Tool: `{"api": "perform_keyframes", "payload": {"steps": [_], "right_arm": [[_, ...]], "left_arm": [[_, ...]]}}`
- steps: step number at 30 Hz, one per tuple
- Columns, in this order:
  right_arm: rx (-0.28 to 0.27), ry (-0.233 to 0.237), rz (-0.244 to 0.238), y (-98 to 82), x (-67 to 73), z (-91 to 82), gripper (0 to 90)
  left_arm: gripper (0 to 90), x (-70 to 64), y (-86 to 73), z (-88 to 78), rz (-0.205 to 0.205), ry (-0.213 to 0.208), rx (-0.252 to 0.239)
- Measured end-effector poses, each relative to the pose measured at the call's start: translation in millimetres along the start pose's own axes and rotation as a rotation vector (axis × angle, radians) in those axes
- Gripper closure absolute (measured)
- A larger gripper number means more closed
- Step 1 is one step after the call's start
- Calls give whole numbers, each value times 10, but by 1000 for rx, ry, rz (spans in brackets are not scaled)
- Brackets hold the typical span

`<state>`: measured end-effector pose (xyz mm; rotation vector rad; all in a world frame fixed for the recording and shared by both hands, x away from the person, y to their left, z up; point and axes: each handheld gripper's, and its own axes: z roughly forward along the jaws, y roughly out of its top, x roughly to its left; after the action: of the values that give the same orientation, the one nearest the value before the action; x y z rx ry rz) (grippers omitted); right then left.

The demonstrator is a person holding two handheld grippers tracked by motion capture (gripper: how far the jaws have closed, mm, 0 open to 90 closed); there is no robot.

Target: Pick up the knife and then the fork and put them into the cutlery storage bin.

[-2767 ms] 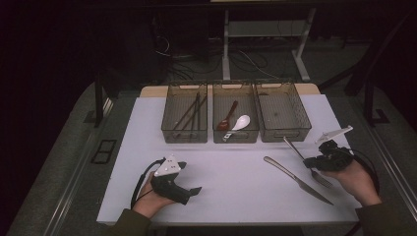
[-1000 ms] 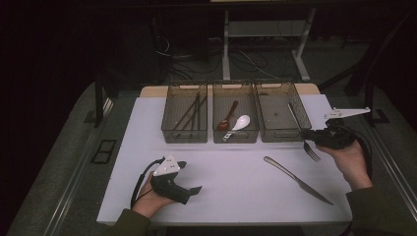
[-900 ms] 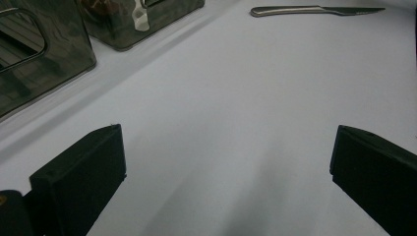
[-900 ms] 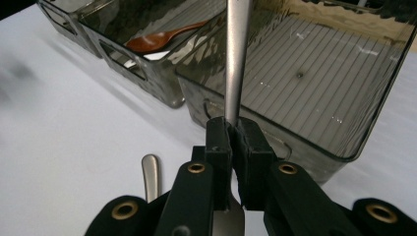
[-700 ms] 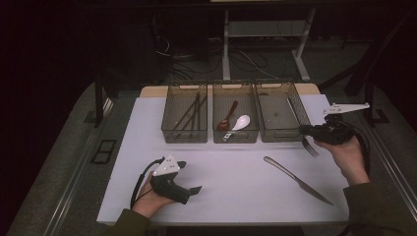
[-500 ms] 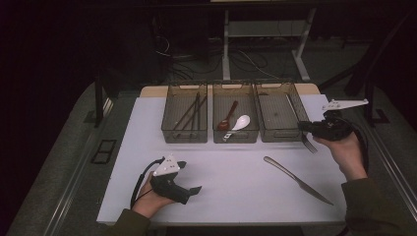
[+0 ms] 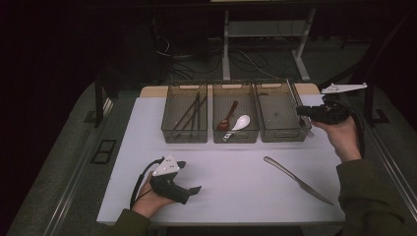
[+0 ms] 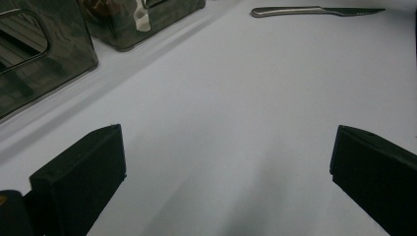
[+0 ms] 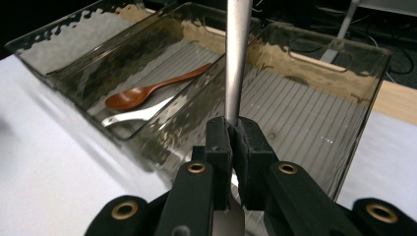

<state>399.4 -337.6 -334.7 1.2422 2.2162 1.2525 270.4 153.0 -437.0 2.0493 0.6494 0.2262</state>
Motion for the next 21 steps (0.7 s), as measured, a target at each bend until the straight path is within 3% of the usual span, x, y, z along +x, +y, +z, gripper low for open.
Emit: {"api": "perform_keyframes", "payload": {"steps": [7,21], "right_arm": [[-16,-17,13,113,-95,87,843],[3,-54,15,253,-229,315,842]], "left_arm": [[0,-1,0,1,1,-2,1],[0,0,-1,5,3,-7,1]]}}
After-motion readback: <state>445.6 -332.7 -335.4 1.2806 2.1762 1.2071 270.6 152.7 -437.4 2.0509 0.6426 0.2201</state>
